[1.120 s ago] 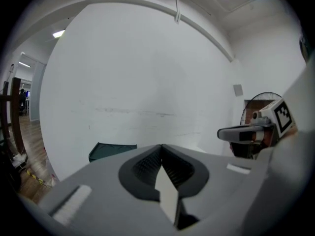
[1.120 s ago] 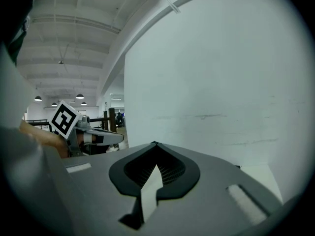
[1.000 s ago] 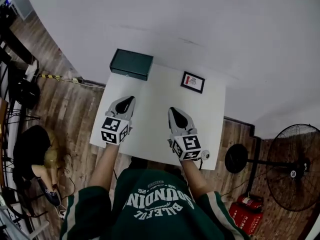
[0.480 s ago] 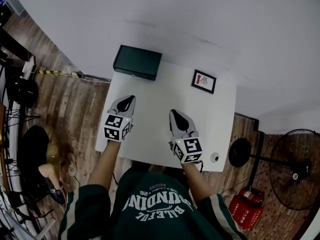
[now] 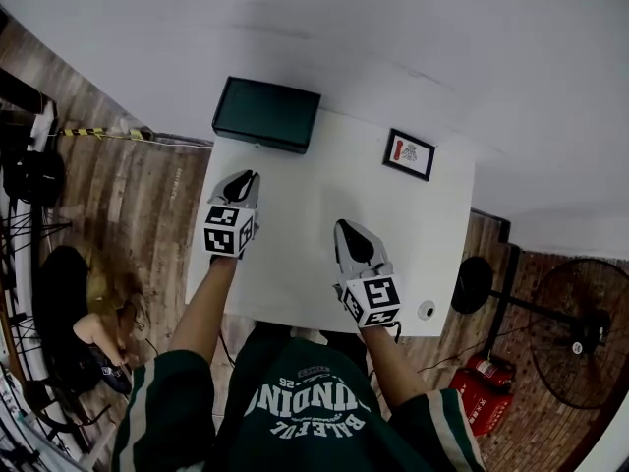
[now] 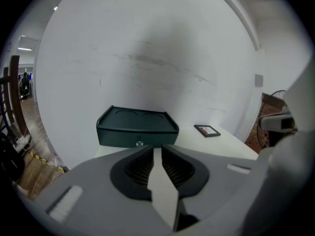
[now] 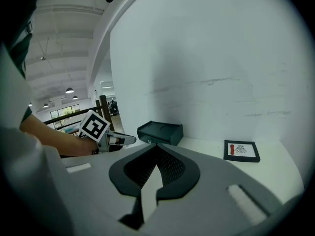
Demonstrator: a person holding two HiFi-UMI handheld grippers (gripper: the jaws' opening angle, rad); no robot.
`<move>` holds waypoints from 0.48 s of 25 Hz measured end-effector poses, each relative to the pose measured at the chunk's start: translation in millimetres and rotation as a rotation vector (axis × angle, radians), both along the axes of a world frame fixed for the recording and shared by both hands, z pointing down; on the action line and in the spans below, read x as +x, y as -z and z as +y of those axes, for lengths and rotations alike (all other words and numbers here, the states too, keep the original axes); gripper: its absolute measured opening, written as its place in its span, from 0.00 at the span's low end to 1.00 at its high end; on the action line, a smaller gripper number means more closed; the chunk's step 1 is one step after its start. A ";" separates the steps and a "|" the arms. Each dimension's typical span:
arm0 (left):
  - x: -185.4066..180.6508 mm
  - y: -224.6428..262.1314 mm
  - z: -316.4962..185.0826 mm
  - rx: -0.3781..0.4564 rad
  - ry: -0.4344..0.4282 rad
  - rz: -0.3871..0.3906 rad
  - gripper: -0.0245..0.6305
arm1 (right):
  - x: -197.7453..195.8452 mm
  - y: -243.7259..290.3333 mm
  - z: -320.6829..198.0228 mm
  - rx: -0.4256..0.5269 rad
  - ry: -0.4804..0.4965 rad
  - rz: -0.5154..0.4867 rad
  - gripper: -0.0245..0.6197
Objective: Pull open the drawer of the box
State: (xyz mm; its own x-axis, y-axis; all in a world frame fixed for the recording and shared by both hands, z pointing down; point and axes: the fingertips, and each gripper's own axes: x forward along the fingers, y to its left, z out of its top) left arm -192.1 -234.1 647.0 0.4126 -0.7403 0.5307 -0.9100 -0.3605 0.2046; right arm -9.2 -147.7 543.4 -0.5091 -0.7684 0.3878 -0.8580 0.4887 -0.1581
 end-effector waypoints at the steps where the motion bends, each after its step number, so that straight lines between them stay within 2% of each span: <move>1: -1.7 -4.2 -5.9 -0.009 0.003 0.005 0.12 | -0.2 -1.4 -0.3 -0.004 -0.002 0.004 0.04; 3: -3.6 -12.4 -15.5 -0.028 0.012 0.011 0.14 | 1.4 -5.8 -0.4 -0.015 -0.007 0.009 0.04; 7: -1.0 -28.9 -29.1 -0.072 0.013 0.016 0.25 | 11.6 -15.4 2.7 -0.041 -0.027 0.020 0.04; 12: -5.7 -46.0 -52.8 -0.117 0.038 0.034 0.26 | 24.8 -16.7 7.3 -0.051 -0.071 0.032 0.04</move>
State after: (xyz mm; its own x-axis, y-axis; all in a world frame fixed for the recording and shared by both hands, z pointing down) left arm -197.8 -286.9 693.0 0.4048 -0.6894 0.6008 -0.9144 -0.2977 0.2744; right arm 15.6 -140.5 560.1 -0.4404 -0.7810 0.4428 -0.8954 0.4183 -0.1529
